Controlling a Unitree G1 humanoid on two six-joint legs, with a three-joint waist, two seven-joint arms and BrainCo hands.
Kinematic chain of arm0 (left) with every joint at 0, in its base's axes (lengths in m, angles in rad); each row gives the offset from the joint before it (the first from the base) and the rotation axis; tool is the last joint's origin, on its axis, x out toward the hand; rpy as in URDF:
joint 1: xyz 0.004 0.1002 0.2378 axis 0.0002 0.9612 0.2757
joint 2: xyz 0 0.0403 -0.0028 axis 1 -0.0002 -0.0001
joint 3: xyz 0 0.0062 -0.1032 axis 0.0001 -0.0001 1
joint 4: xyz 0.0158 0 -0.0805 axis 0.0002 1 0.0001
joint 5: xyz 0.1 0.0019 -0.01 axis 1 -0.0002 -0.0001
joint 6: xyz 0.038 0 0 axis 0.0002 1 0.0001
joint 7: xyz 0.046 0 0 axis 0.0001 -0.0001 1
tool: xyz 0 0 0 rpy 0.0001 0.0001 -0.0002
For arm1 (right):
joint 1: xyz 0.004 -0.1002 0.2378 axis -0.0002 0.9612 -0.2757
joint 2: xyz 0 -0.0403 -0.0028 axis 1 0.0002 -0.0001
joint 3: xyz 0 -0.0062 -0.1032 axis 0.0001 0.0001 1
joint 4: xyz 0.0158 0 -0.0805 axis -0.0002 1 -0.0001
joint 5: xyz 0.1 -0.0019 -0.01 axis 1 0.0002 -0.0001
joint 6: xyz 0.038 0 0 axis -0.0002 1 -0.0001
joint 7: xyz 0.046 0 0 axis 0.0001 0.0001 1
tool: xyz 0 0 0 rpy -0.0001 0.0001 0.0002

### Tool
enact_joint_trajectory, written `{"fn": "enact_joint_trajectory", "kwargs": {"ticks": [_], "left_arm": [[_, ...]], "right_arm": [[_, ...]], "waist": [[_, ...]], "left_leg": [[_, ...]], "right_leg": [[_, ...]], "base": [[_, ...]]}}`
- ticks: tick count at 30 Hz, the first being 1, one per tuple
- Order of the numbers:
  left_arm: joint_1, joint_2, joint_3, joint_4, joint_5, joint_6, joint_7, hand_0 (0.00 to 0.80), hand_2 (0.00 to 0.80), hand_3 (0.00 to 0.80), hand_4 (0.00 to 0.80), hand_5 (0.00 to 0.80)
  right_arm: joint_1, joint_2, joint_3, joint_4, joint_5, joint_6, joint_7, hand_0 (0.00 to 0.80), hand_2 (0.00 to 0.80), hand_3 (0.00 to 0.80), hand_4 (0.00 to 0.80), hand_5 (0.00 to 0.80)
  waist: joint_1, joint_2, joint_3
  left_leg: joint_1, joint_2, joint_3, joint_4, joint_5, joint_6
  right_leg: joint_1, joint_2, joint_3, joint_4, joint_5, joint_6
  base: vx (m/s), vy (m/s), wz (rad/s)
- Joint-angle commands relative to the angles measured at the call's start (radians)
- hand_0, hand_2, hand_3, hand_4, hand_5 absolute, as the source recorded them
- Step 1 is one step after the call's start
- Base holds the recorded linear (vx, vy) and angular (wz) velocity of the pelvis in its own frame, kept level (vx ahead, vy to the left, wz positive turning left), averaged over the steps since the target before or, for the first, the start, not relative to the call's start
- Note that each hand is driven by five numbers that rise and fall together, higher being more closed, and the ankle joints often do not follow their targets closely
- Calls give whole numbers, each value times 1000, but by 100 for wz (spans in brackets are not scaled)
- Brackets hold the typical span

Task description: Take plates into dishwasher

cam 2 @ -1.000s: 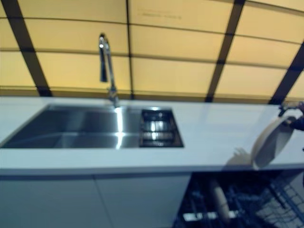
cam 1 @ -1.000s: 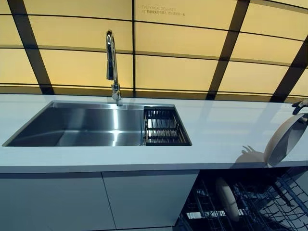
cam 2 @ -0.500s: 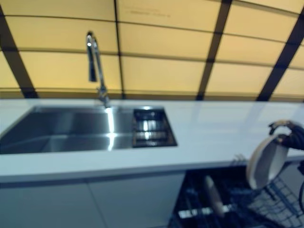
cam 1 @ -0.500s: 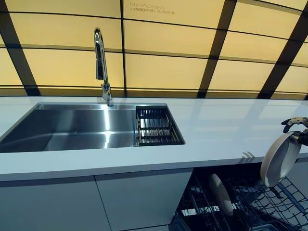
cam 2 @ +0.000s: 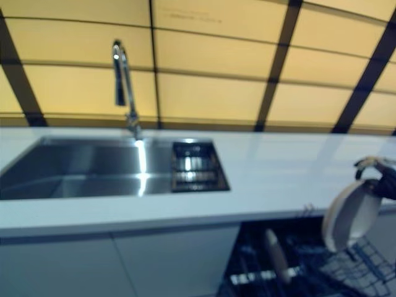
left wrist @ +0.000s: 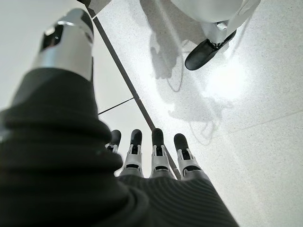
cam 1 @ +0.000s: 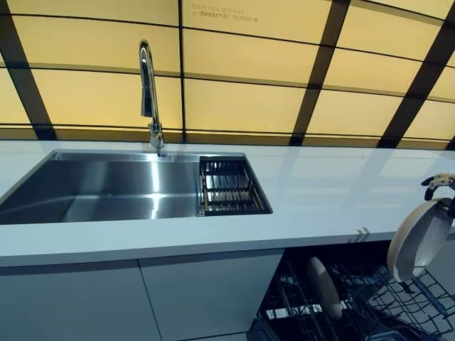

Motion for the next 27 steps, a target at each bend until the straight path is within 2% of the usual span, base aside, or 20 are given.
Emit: {"fn": "enact_joint_trajectory", "kwargs": {"ticks": [1,5,8,14,22,27], "left_arm": [[-55,22,59,53,7,-18,16,0,0,0,0,0],[-53,25,66,49,8,-16,15,0,0,0,0,0],[-53,24,65,48,6,-13,18,0,0,0,0,0],[-48,29,70,41,9,-8,14,0,0,0,0,0],[-46,30,69,27,27,5,8,0,0,0,0,0],[-47,31,59,16,26,9,10,0,0,0,0,0]], "right_arm": [[-47,-58,-104,-24,-74,-76,-68,800,800,800,800,800],[0,-82,-131,-40,-193,-126,-106,800,800,800,800,800],[18,-95,-137,-35,-231,-136,-121,800,800,800,800,800],[39,-103,-134,-16,-253,-133,-134,800,800,800,800,800],[30,-91,-101,-34,-365,-173,-182,800,800,800,800,800],[-10,-104,-51,-31,-388,-152,-159,800,800,800,800,800]], "waist": [[18,-4,15],[15,-5,14],[16,-6,13],[20,-7,15],[29,-6,19],[42,-4,18]], "left_leg": [[16,-22,-61,4,-51,41],[14,-21,-59,4,-50,39],[14,-21,-58,4,-49,38],[11,-20,-59,4,-46,36],[7,-21,-68,4,-45,38],[7,-21,-74,4,-45,37]], "right_leg": [[48,23,19,81,-33,48],[49,28,21,78,-35,47],[50,30,19,75,-37,45],[51,33,12,71,-41,43],[52,35,8,72,-49,40],[60,36,-3,61,-54,38]], "base": [[-8,-8,-11],[-5,-13,-10],[0,0,0],[0,0,0],[0,0,0],[0,0,0]]}}
